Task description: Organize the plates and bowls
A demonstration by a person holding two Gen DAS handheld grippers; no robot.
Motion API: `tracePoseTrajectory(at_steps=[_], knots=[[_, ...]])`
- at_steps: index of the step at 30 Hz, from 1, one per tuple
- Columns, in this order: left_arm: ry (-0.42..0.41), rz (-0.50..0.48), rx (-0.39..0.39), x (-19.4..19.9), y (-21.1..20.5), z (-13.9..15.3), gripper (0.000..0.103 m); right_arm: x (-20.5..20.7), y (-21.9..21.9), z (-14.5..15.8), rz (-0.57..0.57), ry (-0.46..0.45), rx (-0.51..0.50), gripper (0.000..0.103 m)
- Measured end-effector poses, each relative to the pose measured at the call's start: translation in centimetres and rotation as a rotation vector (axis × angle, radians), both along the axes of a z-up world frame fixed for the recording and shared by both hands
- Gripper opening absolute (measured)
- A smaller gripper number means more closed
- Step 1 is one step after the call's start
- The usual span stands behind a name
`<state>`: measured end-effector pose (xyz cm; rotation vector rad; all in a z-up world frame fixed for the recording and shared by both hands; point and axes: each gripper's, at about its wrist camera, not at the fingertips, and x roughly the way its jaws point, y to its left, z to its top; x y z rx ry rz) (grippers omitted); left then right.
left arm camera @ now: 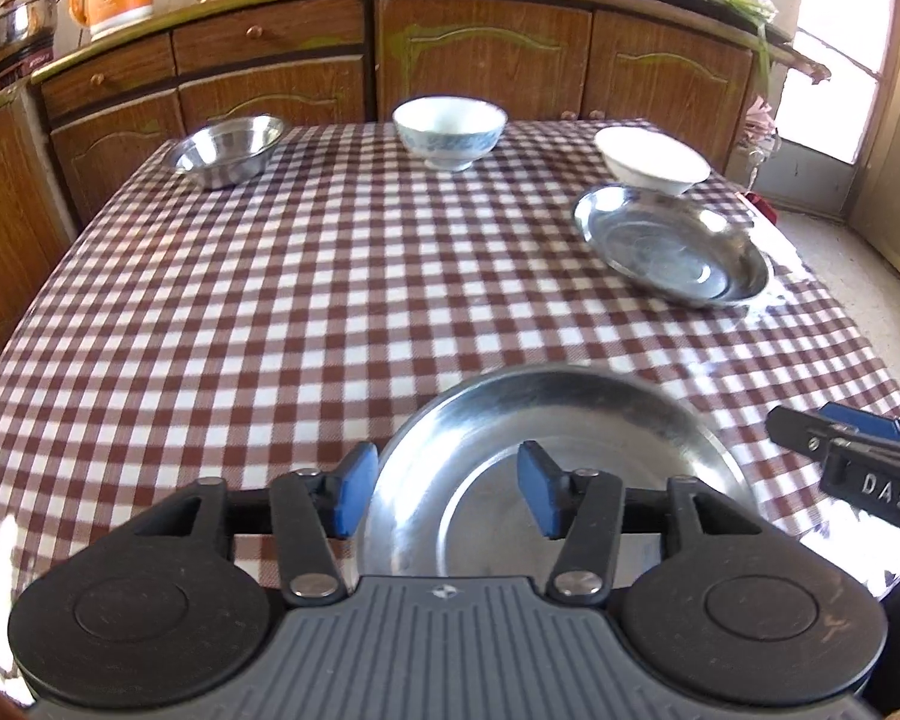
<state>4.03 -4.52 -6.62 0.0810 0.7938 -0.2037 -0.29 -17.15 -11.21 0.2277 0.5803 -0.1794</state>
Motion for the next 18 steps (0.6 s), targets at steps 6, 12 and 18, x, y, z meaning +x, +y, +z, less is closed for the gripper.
tracePoseTrajectory(at_steps=[6,12,18], knots=[[-0.014,-0.034,-0.013,0.6,-2.0,1.0,0.055,-0.3,-0.5,1.0,-0.011,-0.017,-0.012,0.061],[-0.021,-0.056,-0.013,1.2,-3.6,1.8,0.055,-0.4,-1.4,1.9,-0.031,-0.036,-0.014,0.066],[-0.017,-0.079,-0.014,2.1,-5.4,2.4,0.055,-0.5,-2.8,2.7,-0.057,-0.046,-0.011,0.068]])
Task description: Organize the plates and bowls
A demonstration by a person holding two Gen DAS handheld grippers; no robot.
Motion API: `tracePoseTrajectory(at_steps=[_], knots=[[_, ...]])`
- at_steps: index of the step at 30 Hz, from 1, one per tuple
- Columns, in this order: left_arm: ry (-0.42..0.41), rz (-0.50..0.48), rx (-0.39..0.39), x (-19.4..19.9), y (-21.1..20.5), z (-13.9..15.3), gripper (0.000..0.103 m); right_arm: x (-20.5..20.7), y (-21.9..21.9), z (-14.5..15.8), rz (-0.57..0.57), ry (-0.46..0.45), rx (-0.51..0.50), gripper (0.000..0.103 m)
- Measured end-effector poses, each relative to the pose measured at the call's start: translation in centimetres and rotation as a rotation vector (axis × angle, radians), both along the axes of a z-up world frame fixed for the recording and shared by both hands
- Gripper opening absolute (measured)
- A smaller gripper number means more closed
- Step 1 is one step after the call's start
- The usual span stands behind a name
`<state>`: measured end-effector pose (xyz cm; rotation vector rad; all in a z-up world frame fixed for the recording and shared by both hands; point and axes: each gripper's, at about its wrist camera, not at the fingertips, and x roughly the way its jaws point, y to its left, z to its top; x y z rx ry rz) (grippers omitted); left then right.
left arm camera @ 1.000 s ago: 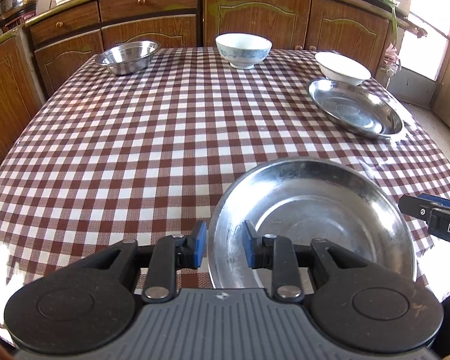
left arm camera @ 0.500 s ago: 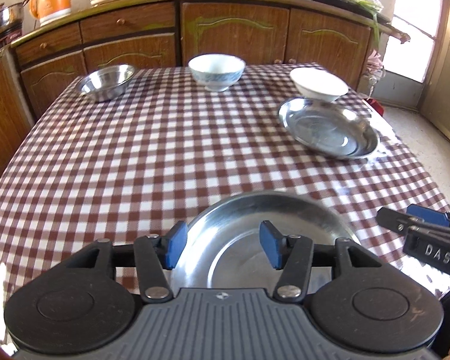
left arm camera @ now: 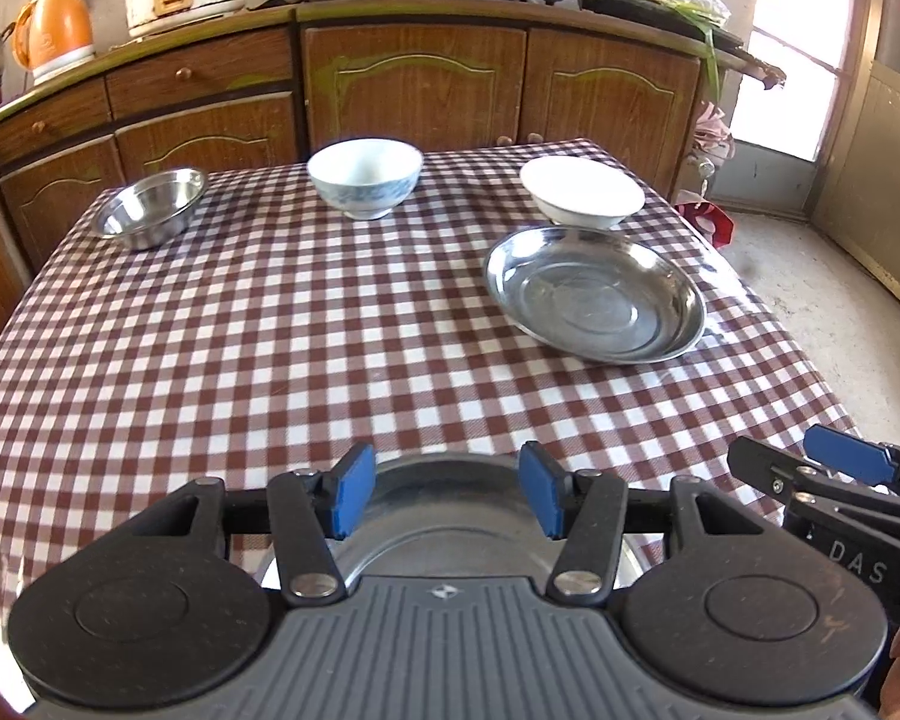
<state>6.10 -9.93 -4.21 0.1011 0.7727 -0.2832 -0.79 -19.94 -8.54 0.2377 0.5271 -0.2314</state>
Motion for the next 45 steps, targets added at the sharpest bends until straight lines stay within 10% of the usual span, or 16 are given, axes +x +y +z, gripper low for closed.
tracePoseTrajectory(at_steps=[45], knots=[[0.026,0.022,0.029,7.1,-7.5,-0.5,0.060,6.5,-9.4,0.9,-0.055,-0.043,-0.009,0.073]])
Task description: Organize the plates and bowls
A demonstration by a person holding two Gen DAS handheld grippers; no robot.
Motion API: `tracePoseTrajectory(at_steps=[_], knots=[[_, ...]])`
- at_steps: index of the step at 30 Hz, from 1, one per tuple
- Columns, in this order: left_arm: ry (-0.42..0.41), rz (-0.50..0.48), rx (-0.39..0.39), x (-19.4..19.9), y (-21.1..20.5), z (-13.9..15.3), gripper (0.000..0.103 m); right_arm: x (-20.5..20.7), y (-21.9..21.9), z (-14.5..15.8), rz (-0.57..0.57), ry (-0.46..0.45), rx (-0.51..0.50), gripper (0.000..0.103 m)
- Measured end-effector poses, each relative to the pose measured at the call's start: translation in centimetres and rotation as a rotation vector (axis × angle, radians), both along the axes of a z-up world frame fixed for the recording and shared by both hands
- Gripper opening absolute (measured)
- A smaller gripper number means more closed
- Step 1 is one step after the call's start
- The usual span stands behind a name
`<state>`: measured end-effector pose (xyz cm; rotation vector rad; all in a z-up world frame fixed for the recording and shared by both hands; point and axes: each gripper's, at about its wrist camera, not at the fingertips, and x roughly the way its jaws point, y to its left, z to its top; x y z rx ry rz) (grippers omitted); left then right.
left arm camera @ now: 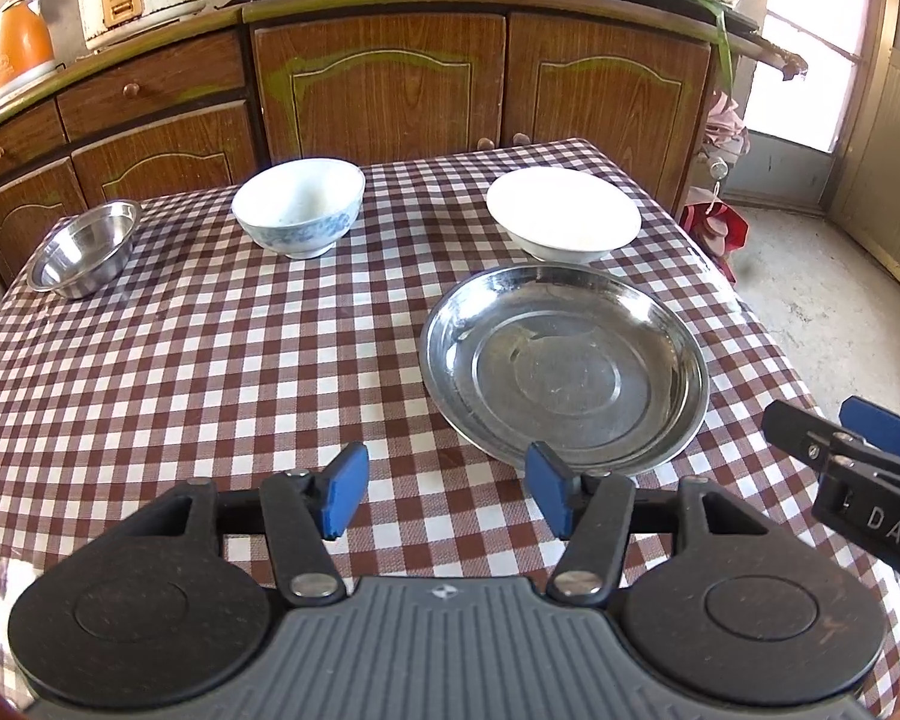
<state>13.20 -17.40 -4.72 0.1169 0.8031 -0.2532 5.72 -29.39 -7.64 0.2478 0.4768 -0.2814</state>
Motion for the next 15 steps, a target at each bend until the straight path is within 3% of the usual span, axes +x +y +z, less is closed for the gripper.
tracePoseTrajectory(at_steps=[15], knots=[[0.057,0.065,0.013,4.4,-0.6,-2.1,0.062,3.7,-3.3,-1.8,-0.014,0.042,0.028,0.073]])
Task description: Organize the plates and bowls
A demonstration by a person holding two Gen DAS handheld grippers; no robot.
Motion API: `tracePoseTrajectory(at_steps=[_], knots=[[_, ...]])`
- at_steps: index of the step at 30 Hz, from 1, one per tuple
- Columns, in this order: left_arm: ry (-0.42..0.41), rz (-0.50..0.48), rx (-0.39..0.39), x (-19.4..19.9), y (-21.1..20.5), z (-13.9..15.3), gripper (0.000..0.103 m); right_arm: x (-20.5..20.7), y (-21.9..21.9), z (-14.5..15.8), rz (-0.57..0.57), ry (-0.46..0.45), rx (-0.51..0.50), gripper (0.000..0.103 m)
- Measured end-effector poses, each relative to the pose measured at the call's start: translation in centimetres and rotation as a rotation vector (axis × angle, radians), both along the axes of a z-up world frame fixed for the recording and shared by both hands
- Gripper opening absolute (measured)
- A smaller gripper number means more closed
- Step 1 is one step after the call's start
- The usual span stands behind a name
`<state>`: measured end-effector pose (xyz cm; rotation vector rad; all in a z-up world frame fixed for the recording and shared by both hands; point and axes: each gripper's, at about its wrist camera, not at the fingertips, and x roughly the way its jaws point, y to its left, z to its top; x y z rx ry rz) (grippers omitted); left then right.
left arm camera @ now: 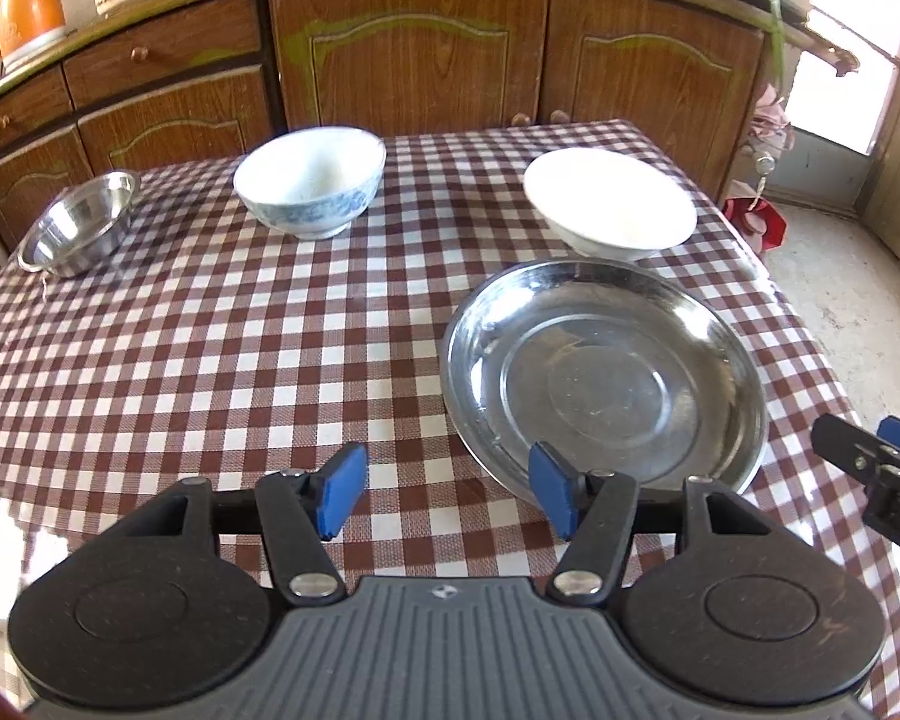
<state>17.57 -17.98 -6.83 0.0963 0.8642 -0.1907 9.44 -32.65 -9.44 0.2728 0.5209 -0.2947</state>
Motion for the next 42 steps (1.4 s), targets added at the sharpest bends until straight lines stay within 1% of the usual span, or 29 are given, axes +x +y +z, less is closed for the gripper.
tracePoseTrajectory(at_steps=[7,14,19,24,27,31,33,35,36,37,38,39,40,41,42], knots=[[0.014,0.000,0.022,1.9,-0.7,-1.3,0.063,1.8,-1.3,-1.2,-0.013,0.022,0.013,0.073],[0.026,0.008,0.038,3.5,-1.1,-2.4,0.064,3.4,-2.5,-2.5,-0.033,0.037,0.055,0.074],[0.028,0.008,0.046,4.6,-1.4,-3.1,0.064,5.0,-3.3,-3.5,-0.032,0.052,0.082,0.074],[0.037,0.010,0.061,5.8,-1.6,-4.0,0.064,6.6,-3.5,-4.5,-0.019,0.073,0.082,0.074],[0.053,0.016,0.054,6.5,-1.6,-4.3,0.064,7.5,-3.6,-5.1,-0.016,0.086,0.086,0.074],[0.038,-0.007,0.056,7.1,-2.1,-4.5,0.063,8.2,-3.8,-5.7,-0.015,0.086,0.107,0.074],[0.035,-0.022,0.055,7.4,-2.4,-4.6,0.062,8.5,-3.8,-5.7,-0.014,0.071,0.102,0.074],[0.023,-0.032,0.050,7.5,-2.5,-4.7,0.059,8.5,-3.8,-5.8,-0.013,0.060,0.105,0.074],[0.018,-0.040,0.043,7.5,-2.6,-4.7,0.055,8.5,-3.8,-5.8,-0.015,0.054,0.106,0.069],[0.012,-0.048,0.040,7.4,-2.7,-4.6,0.047,8.5,-3.8,-5.9,-0.017,0.047,0.104,0.065],[0.007,-0.058,0.035,7.4,-2.8,-4.6,0.046,8.4,-3.8,-6.0,-0.014,0.040,0.104,0.050],[0.003,-0.064,0.037,7.3,-2.9,-4.6,0.043,8.4,-3.7,-6.0,-0.015,0.036,0.104,0.032],[-0.002,-0.067,0.036,7.2,-3.0,-4.7,0.041,8.4,-3.7,-6.1,-0.012,0.035,0.112,0.022],[-0.004,-0.066,0.035,7.1,-2.9,-4.7,0.040,8.3,-3.8,-6.1,-0.012,0.031,0.122,0.019],[0.000,-0.064,0.018,7.1,-2.7,-4.6,0.037,8.2,-3.8,-6.1,-0.021,0.025,0.126,0.019]])
